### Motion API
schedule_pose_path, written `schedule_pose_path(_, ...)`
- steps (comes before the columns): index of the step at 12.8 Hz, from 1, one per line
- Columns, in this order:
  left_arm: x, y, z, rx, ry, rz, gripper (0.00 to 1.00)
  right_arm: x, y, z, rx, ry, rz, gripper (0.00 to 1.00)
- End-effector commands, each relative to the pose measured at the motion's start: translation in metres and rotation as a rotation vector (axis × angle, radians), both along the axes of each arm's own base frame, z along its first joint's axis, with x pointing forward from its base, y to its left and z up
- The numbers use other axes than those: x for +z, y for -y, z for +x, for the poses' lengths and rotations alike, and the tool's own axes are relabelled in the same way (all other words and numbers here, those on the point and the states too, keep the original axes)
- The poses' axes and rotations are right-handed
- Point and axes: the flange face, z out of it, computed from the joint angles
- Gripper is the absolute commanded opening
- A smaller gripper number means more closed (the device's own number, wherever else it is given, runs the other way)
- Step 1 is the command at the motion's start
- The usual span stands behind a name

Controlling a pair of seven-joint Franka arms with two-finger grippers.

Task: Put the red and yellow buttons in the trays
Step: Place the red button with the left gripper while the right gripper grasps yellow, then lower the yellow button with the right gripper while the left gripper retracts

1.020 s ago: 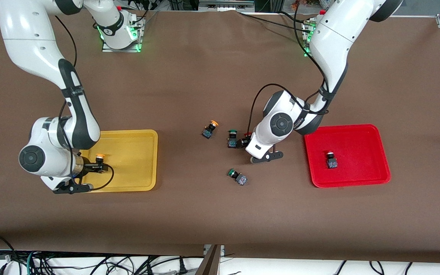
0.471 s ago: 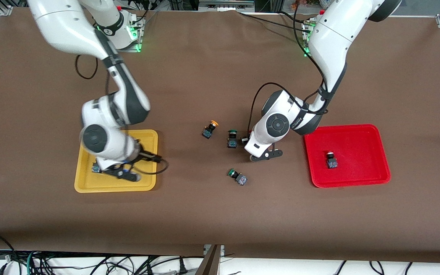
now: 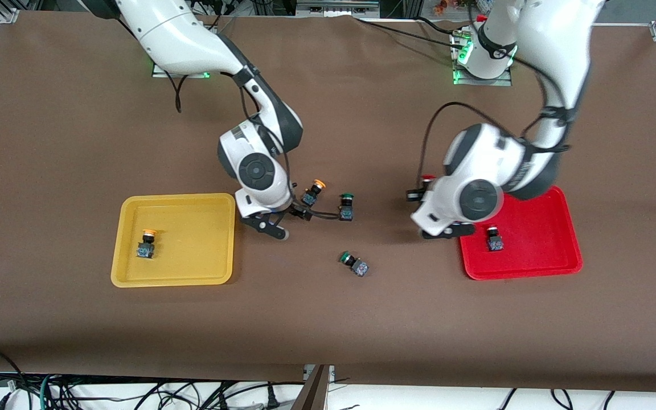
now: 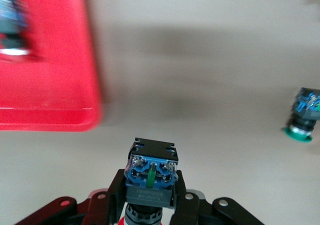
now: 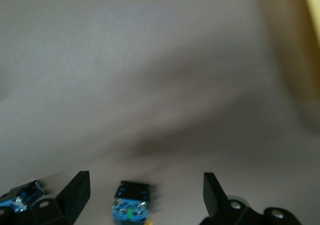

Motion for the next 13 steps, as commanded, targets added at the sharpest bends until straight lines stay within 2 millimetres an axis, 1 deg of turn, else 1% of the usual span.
schedule_pose_path(1, 0.017, -0.096, 0.016, -0.059, -0.009, -0.065, 0.0, -0.018, -0.026, -0.021, -0.04, 0.01, -0.006, 1.0)
schedule_pose_path(2, 0.014, -0.136, 0.023, -0.061, -0.005, -0.09, 0.0, -0.025, -0.03, -0.025, -0.044, 0.008, -0.007, 1.0)
schedule_pose_path(3, 0.005, -0.176, 0.026, -0.094, -0.004, -0.101, 0.0, -0.029, -0.032, -0.028, -0.045, 0.003, -0.012, 1.0)
schedule_pose_path(4, -0.01, -0.21, 0.029, -0.134, -0.002, -0.083, 0.0, -0.032, -0.034, -0.03, -0.044, -0.001, -0.015, 1.0)
schedule_pose_path(5, -0.033, -0.23, 0.034, -0.155, 0.016, -0.062, 0.0, -0.034, -0.034, -0.031, -0.053, -0.003, -0.018, 0.95)
schedule_pose_path(6, -0.052, -0.235, 0.039, -0.157, 0.044, -0.054, 0.0, -0.034, -0.036, -0.033, -0.056, -0.003, -0.019, 0.82)
schedule_pose_path(7, -0.071, -0.239, 0.045, -0.15, 0.077, -0.055, 0.0, -0.034, -0.04, -0.037, -0.05, -0.004, -0.018, 0.56)
schedule_pose_path(8, -0.088, -0.246, 0.048, -0.139, 0.114, -0.059, 0.01, -0.035, -0.041, -0.038, -0.05, -0.007, -0.018, 0.26)
schedule_pose_path(9, -0.102, -0.25, 0.053, -0.133, 0.149, -0.062, 0.04, -0.034, -0.041, -0.037, -0.057, -0.009, -0.013, 0.04)
schedule_pose_path(10, -0.118, -0.251, 0.053, -0.13, 0.164, -0.066, 0.05, -0.034, -0.041, -0.037, -0.072, -0.01, -0.013, 0.0)
schedule_pose_path(11, -0.13, -0.251, 0.05, -0.128, 0.17, -0.068, 0.05, -0.03, -0.04, -0.035, -0.071, -0.002, -0.015, 0.0)
schedule_pose_path(12, -0.136, -0.251, 0.046, -0.127, 0.168, -0.069, 0.06, -0.021, -0.033, -0.026, -0.057, 0.013, -0.018, 0.0)
schedule_pose_path(13, -0.14, -0.258, 0.042, -0.117, 0.159, -0.07, 0.1, -0.001, -0.013, -0.008, -0.047, 0.034, -0.018, 0.0)
